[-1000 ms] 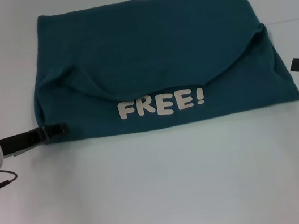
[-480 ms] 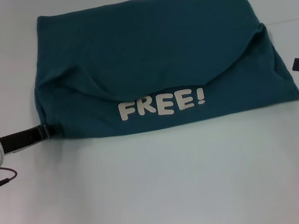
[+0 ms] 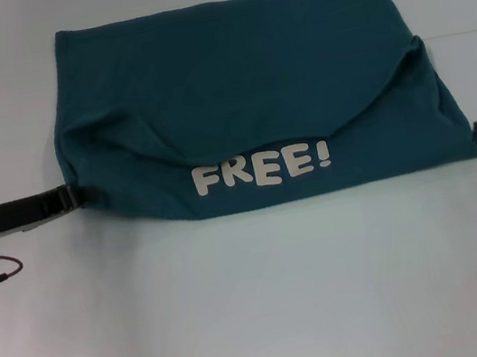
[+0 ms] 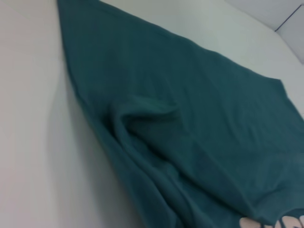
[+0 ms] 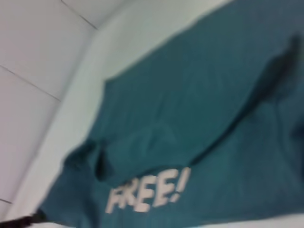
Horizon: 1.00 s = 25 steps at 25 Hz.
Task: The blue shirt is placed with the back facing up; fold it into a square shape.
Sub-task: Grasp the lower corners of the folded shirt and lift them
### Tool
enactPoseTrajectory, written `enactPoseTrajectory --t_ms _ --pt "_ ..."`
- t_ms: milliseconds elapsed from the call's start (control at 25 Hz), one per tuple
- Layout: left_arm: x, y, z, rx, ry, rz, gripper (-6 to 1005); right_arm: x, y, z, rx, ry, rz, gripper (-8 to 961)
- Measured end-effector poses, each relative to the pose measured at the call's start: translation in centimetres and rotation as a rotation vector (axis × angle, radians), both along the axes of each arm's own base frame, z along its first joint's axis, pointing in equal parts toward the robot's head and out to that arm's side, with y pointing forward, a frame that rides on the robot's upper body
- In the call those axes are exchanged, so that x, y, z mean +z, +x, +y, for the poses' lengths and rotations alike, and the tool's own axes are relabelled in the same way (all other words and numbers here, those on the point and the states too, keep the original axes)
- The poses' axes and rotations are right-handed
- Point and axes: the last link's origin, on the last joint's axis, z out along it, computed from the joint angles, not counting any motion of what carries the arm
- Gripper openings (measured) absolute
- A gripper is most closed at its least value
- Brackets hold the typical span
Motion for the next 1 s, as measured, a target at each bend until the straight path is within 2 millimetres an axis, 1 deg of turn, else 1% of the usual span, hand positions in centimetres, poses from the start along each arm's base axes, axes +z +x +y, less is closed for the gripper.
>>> enactPoseTrajectory --t_ms 80,240,360,480,600,760,1000 --pt "0.2 0.3 0.2 0.007 -0.003 -0.013 27 0.9 0.0 0.8 -0.034 -0.017 -0.056 609" --pt "0.2 0.8 0.6 0.013 -0.008 -0.024 27 2.6 -0.1 2.8 -0.092 0.004 -0.185 609" --pt "0.1 1.0 0.7 0.012 -0.009 -0.026 27 2.8 -0.6 4.1 -0.096 0.004 -0.265 609" --pt "0.0 1.2 0.9 0.017 -0.008 -0.033 27 2.2 -1.4 5.3 -0.079 -0.018 -0.336 609" --pt "0.0 1.3 0.9 0.019 -0.007 -0.037 27 1.4 -1.7 5.9 -0.07 -0.028 -0.379 608" --pt "0.0 1.3 1.0 0.022 -0.007 -0.039 28 0.3 -2.0 6.3 -0.054 -0.03 -0.399 607" --pt "0.0 1.4 1.1 0.021 -0.003 -0.043 28 -1.4 -1.6 6.4 -0.054 -0.028 -0.423 608"
